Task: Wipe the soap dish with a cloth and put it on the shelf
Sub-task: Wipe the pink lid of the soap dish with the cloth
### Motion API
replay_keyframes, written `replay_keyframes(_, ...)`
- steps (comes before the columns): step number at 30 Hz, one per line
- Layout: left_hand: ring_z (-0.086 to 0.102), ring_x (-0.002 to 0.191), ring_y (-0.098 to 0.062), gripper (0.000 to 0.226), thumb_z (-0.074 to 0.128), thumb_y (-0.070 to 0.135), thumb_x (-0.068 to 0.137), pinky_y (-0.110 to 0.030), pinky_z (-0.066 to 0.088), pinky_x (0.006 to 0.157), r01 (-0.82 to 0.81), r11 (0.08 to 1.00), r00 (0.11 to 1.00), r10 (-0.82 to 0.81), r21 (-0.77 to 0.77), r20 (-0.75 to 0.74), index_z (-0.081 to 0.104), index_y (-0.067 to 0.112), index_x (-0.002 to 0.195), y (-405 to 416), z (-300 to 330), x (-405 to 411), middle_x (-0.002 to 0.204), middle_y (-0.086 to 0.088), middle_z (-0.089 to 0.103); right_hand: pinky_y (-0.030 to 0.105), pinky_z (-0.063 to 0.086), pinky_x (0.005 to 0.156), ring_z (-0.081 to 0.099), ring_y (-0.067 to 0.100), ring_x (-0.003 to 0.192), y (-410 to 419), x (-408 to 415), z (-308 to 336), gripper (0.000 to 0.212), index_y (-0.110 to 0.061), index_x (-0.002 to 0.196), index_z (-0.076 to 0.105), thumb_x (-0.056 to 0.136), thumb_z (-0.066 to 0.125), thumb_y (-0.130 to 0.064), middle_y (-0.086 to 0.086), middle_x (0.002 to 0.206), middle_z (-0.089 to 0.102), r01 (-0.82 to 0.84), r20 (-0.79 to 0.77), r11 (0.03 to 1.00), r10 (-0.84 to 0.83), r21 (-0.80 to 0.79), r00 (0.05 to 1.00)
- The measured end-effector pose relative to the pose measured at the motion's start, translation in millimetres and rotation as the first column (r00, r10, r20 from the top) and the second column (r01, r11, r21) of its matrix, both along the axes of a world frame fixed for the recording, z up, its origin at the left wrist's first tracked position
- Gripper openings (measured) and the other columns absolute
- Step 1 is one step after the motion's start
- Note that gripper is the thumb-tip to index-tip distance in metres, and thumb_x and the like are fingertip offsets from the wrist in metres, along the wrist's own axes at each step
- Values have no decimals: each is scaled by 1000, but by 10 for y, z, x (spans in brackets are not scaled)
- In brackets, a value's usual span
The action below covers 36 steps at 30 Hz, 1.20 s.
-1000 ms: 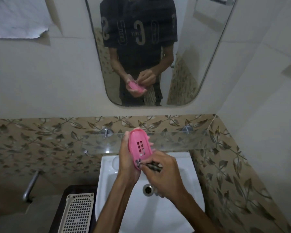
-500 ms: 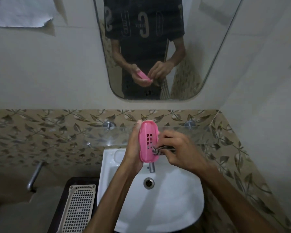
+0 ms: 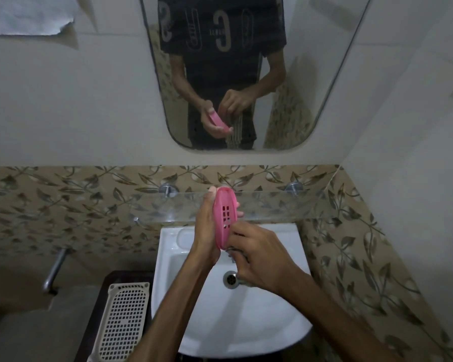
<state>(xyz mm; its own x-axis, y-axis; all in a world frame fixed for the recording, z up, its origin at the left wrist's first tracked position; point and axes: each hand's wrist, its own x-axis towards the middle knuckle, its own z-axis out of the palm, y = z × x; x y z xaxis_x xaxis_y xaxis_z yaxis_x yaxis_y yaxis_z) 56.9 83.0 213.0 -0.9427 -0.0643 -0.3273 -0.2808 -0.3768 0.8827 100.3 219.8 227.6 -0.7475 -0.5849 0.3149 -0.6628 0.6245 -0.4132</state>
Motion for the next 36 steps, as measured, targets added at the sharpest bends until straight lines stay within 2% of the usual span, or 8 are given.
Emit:
replay_keyframes(3,77,95,-28,72,44,72,84,-46,62,88,-43,999,998,41,-25,-56,71,16,121,-48,5,-12,105,-11,80,18,47,74,63,14,82,-64,-40,-14,13,-8,91,77,84,69,-2,2,93,70,71,114,983,-52,-169,992)
replay_keyframes(7,76,89,-25,68,34,68,98,-40,62,81,-66,997,997,68,47,-32,73,15,114,-55,2,5,102,-15,79,26,60,86,70,8,92,-82,-91,-88,13,-12,98,81,86,77,-6,-2,97,76,160,243,906,-65,-392,968)
replay_keyframes(12,73,83,-26,72,27,65,103,-43,60,81,-33,998,999,34,61,-17,72,11,113,-102,46,-12,101,-17,76,35,62,81,69,7,88,169,-265,-74,19,-14,96,82,80,81,-4,-2,98,78,178,74,962,-166,-205,983)
replay_keyframes(19,73,92,-27,76,35,68,97,-44,61,81,-5,998,999,8,69,-41,66,7,131,-102,55,-80,108,-13,76,35,60,84,71,13,95,277,-368,183,19,-14,100,81,83,77,-8,-2,101,80,-82,-22,996,83,42,996)
replay_keyframes(25,76,88,-26,64,36,66,99,-42,62,81,3,1000,1000,-3,19,1,76,17,107,-50,-44,-57,101,-11,80,41,61,82,70,23,100,162,-233,121,27,-11,109,80,86,70,-2,5,107,77,-134,-44,979,142,153,989)
replay_keyframes(30,75,92,-27,68,40,71,91,-40,61,83,-31,998,999,32,49,-23,73,16,115,-40,-44,-27,104,-12,79,32,61,85,73,14,86,-55,-147,0,18,-9,94,83,81,76,0,2,93,81,-7,2,975,7,-220,1000)
replay_keyframes(33,76,87,-28,76,36,73,95,-37,64,78,-43,993,998,47,108,-39,75,10,113,-79,-60,-8,100,-17,79,32,63,85,75,6,88,-216,-77,-77,16,-13,95,84,82,81,-4,-3,93,81,260,222,798,-161,-544,962)
replay_keyframes(36,76,91,-32,80,33,73,98,-38,63,78,-50,990,997,56,135,-43,74,6,117,-105,-40,-7,101,-19,78,26,63,87,75,1,90,-375,-12,-84,21,-19,98,83,81,84,-6,-13,94,79,363,276,699,-240,-616,931)
